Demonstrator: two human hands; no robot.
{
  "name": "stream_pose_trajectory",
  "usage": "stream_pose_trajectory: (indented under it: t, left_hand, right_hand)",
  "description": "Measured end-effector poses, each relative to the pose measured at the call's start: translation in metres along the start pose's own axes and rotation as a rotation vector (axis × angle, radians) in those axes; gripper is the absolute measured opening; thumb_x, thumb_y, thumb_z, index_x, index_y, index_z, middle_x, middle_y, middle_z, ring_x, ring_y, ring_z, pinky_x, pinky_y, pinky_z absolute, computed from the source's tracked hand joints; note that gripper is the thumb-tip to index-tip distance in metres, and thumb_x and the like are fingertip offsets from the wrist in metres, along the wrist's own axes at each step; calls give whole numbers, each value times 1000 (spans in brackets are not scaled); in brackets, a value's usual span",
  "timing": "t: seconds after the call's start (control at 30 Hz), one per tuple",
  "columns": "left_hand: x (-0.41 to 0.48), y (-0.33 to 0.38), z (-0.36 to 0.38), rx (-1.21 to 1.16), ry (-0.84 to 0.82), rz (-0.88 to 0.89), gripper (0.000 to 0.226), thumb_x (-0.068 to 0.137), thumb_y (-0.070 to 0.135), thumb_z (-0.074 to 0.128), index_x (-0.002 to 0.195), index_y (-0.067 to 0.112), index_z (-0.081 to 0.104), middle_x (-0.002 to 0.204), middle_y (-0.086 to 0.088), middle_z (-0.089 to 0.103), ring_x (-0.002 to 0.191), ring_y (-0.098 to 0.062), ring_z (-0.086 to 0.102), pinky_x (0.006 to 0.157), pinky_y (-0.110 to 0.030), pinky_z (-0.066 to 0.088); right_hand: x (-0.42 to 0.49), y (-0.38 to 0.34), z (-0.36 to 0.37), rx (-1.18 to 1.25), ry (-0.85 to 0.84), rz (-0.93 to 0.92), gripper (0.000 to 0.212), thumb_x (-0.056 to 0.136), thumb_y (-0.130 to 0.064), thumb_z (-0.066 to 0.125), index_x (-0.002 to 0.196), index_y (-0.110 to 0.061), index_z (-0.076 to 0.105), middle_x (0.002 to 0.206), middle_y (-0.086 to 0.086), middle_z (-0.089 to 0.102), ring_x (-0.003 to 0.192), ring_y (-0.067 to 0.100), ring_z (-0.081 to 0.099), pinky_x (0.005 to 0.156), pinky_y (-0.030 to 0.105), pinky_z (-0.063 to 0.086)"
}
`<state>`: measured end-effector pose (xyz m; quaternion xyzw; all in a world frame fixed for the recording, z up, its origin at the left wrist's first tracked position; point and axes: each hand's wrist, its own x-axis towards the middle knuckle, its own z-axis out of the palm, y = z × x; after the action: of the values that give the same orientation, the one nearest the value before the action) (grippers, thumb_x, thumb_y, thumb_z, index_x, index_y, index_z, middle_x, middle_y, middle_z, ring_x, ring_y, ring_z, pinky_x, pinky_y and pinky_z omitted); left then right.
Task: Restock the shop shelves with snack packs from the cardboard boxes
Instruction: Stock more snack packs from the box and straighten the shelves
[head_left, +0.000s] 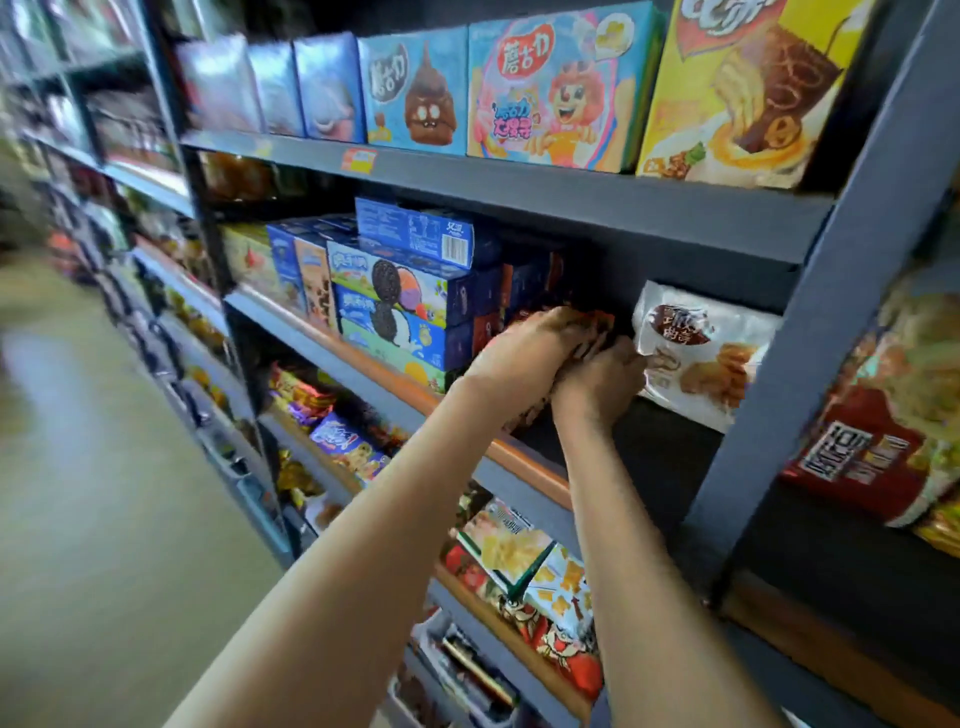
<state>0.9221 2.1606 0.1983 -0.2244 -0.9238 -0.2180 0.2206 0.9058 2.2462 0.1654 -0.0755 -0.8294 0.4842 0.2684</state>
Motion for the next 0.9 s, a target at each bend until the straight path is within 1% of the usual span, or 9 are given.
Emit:
stream_pose_trajectory:
  t: [0.13,0.2,0.3,0.37,0.43,0.53,0.63,0.77,0.9]
  left_hand:
    - [-83,-16,-17,-64,241,-309,32,92,5,51,122,8,62,122,-13,58,110,-30,58,94,-38,44]
    - [-136,-25,-22,-86,314,-474,29,92,5,53,119,9,63,117,-12,60,103,-28,61,90,-36,45]
    - [-231,-48,-17,-72,327,-771,28,92,6,52,116,8,65,112,-12,63,98,-28,64,86,-31,46]
    - [-305,-61,-9,-56,317,-991,28,93,7,51,119,8,64,116,-13,64,100,-29,63,86,-29,43]
    - [-382,-70,1,-50,282,-1210,32,94,8,50,124,9,61,121,-12,63,104,-28,62,89,-27,41]
    - [-494,-71,18,-77,303,-1497,33,93,9,50,124,11,58,123,-11,63,111,-27,59,96,-32,45]
    - [-585,-65,39,-111,270,-1723,33,95,12,49,128,9,55,125,-11,62,116,-27,56,95,-31,43]
    - [-688,-58,81,-170,238,-1961,32,95,12,48,127,9,54,124,-11,60,116,-29,55,92,-35,45]
    - [-760,-60,140,-243,173,-2131,39,96,16,48,134,11,47,130,-10,57,119,-27,54,95,-34,44]
  right_hand:
    - [-71,-25,11,286,6,-251,43,81,-4,54,123,3,53,123,23,53,115,36,47,97,36,33]
    - [-118,-26,25,356,-119,-328,40,79,-1,55,120,3,55,117,22,56,111,36,49,94,37,36]
    - [-193,-17,59,339,-363,-416,40,74,-1,54,114,4,57,108,24,59,104,41,53,89,48,44]
    - [-244,-4,85,281,-545,-466,42,74,-8,49,112,6,58,105,26,60,101,43,55,90,47,42]
    - [-295,15,109,198,-725,-501,43,74,-8,52,113,8,57,106,28,59,101,44,55,89,41,36]
    - [-368,47,137,25,-1034,-532,48,79,-3,63,125,5,51,120,26,54,114,42,49,97,40,32]
    - [-434,85,163,-179,-1278,-545,52,88,-10,59,136,-4,41,136,18,45,126,34,39,106,38,29]
    - [-509,149,198,-407,-1512,-539,53,91,-12,54,141,-8,35,142,13,39,133,29,33,110,34,23]
    - [-561,227,233,-590,-1663,-511,54,92,-11,53,142,-8,33,142,14,38,135,29,29,112,36,21]
